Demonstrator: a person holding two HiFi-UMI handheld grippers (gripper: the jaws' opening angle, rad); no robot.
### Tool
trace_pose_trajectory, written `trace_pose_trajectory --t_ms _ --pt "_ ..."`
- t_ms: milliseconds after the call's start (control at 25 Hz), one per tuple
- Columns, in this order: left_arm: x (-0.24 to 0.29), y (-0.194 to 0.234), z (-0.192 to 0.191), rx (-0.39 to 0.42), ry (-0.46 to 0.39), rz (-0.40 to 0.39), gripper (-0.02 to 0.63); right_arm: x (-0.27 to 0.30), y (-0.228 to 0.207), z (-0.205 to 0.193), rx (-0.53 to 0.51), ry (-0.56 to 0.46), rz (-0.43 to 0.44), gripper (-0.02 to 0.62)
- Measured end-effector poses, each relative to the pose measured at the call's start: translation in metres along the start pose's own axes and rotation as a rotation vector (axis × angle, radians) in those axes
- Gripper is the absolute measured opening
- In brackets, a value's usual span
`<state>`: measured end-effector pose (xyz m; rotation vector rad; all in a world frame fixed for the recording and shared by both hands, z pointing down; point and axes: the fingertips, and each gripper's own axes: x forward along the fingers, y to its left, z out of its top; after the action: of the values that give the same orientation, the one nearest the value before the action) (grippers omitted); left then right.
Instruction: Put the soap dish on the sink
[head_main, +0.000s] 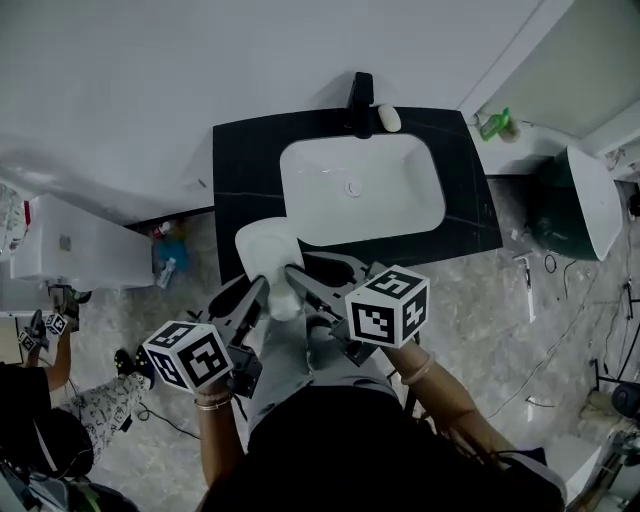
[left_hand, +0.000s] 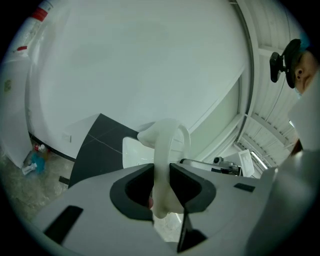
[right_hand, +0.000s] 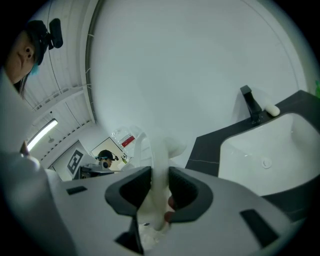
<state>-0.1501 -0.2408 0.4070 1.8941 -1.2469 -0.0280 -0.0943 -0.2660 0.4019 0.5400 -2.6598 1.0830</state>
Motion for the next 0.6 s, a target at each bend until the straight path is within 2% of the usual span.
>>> trace_pose_trajectory --t_ms 400,600 --pt "0.048 0.071 0.018 -0.053 0.068 0.062 0.104 0.067 -0.059 0.005 0.065 0.056 0.004 0.12" --pt "0.065 0.104 0.007 -0.083 0.125 0.077 0.104 0.093 -0.082 -0.009 0.077 0.11 -0.01 0.12"
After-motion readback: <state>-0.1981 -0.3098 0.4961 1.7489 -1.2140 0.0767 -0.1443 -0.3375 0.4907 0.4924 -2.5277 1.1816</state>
